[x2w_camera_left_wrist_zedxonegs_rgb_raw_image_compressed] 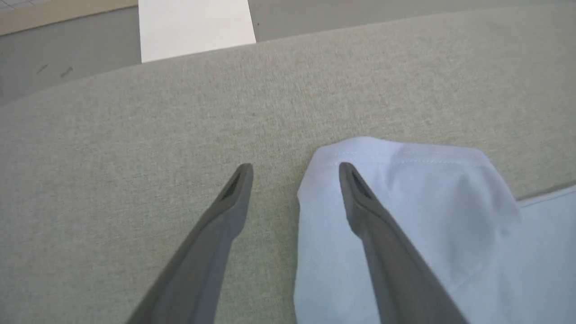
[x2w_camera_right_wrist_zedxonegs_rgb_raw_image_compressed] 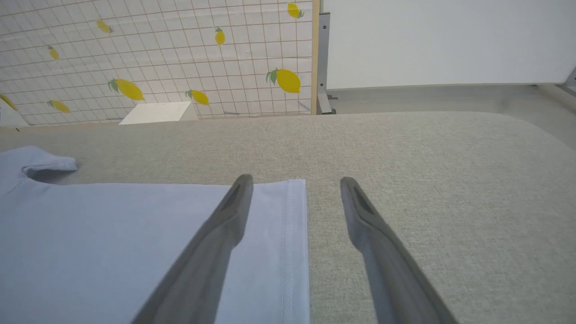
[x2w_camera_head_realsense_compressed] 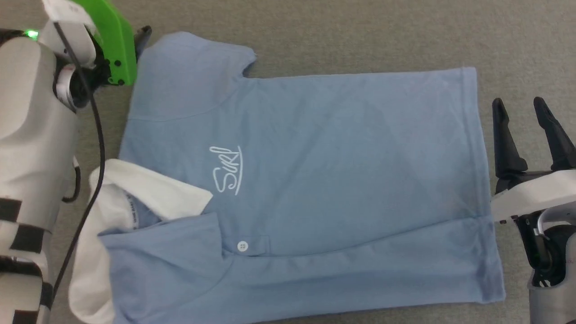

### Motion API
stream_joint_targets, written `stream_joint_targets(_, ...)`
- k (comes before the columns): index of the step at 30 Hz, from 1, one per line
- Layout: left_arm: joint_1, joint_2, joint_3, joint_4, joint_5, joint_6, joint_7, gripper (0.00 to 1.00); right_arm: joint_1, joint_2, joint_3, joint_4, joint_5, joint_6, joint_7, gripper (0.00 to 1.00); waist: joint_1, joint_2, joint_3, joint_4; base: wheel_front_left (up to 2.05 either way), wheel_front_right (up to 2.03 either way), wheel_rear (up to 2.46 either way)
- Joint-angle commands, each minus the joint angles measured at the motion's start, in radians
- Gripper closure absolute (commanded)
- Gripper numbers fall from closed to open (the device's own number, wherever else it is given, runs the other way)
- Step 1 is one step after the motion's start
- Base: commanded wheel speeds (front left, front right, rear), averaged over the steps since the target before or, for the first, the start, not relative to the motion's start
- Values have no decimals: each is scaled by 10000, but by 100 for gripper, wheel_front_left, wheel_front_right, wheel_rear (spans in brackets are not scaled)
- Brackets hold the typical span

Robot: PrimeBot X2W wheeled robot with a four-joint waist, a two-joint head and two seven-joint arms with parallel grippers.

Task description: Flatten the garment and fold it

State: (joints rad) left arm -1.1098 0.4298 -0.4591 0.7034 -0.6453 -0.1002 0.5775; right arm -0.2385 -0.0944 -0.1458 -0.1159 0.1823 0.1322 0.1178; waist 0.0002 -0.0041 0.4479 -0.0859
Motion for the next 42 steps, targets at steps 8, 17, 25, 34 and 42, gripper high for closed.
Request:
stream_joint_targets(8, -667, 147, -756, 478, 221, 562, 3003, 0, 242, 270, -303, -225, -128, -15, -348, 0, -2, 41, 1027, -957, 0, 0, 0)
stream_joint_targets(17, 12, 251, -831, -101, -107, 757, 3836, 100, 90, 373, -378, -311, -248, -15, -303, 0, -2, 41, 1107, -758, 0, 0, 0)
stream_joint_targets(25, 114, 175, -312, -851, -756, 680, 3460, 100, -955, -259, -340, -493, -324, -15, 1423, 0, -2, 41, 928, -394, 0, 0, 0)
stream_joint_targets(34, -74, 327, -59, -1715, -1001, 670, 3370, 100, -3719, -1281, 587, 399, -406, -15, 6376, 0, -2, 41, 1134, -68, 0, 0, 0)
stream_joint_targets(42, -203, 360, -6, -2439, -1079, 702, 3348, 100, -5078, -1723, 1409, 1390, -706, -15, 9582, 0, -2, 41, 1638, 413, 0, 0, 0)
